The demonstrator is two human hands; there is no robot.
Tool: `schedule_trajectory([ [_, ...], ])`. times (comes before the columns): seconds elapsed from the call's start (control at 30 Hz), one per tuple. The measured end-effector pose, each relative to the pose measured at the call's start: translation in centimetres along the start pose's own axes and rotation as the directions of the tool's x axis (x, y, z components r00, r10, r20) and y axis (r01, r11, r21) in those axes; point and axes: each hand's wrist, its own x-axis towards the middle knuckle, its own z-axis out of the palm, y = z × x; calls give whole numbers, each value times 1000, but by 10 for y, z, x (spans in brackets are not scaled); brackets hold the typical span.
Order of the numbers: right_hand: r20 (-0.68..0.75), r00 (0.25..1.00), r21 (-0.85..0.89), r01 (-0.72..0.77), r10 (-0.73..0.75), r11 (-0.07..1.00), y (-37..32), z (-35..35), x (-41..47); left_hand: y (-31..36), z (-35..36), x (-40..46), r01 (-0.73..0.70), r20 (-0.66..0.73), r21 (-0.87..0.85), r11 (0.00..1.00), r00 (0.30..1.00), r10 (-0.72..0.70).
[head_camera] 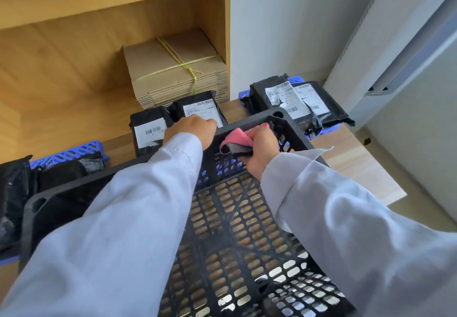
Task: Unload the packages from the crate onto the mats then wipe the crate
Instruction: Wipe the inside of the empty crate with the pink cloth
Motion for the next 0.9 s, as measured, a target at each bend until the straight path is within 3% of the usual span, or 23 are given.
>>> schedule_trajectory([
  [0.1, -40, 998, 76, -46, 49, 996, -6, 0, -10, -2, -1, 0, -22, 1, 11, 1000, 1000, 22],
  [0.17, -22, 1000, 93, -4, 6, 996, -11, -1, -17, -3, 0, 1, -40, 11, 36, 999, 999, 40],
  [0.27, 67, 994, 118, 75, -83, 990, -20, -7, -34, -3, -1, 0, -33, -8, 22, 999, 999, 33],
  [0.47, 213, 952, 335, 139, -218, 932, -55, -29, -72, -2, -7, -6, -7, -70, -112, 994, 998, -1],
  [0.6, 234, 940, 258, 186, -248, 948, -49, -67, -106, -9, -6, -11, -122, -149, -243, 962, 985, 87],
  [0.7, 167, 954, 123, 230, -249, 965, -33, -97, -133, -13, -4, -16, -178, -221, -398, 900, 971, 95],
  [0.8, 105, 960, 12, 258, -258, 966, -11, -117, -160, -19, -1, -29, -330, -367, -537, 777, 920, 137],
  [0.9, 92, 961, -125, 270, -260, 955, 13, -126, -183, -23, 2, -76, -562, -479, -556, 612, 819, 317],
])
